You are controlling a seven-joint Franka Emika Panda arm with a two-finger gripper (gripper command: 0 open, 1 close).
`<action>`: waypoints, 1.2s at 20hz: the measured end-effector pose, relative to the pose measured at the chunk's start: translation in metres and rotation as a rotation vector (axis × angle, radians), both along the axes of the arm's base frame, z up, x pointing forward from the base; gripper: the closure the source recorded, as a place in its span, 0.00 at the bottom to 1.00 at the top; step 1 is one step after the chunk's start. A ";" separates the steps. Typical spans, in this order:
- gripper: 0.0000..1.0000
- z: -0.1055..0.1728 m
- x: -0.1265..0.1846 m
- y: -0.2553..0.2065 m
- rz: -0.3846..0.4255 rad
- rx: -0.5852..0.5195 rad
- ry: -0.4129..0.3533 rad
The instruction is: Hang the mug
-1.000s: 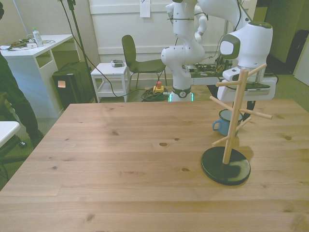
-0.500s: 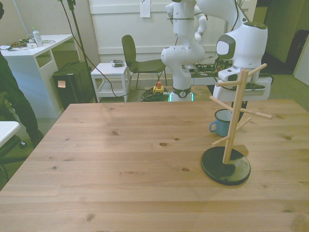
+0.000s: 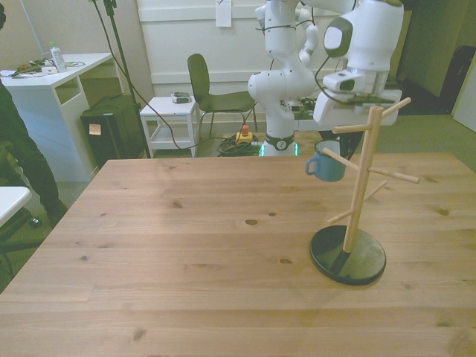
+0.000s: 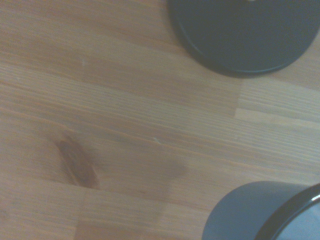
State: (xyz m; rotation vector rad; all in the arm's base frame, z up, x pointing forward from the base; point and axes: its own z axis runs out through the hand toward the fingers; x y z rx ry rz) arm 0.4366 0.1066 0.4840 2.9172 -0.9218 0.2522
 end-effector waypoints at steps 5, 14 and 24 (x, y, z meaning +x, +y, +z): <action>1.00 0.050 -0.010 -0.020 0.021 -0.033 -0.025; 1.00 0.098 0.009 -0.037 0.077 -0.096 -0.025; 1.00 0.101 0.034 -0.055 0.086 -0.101 -0.009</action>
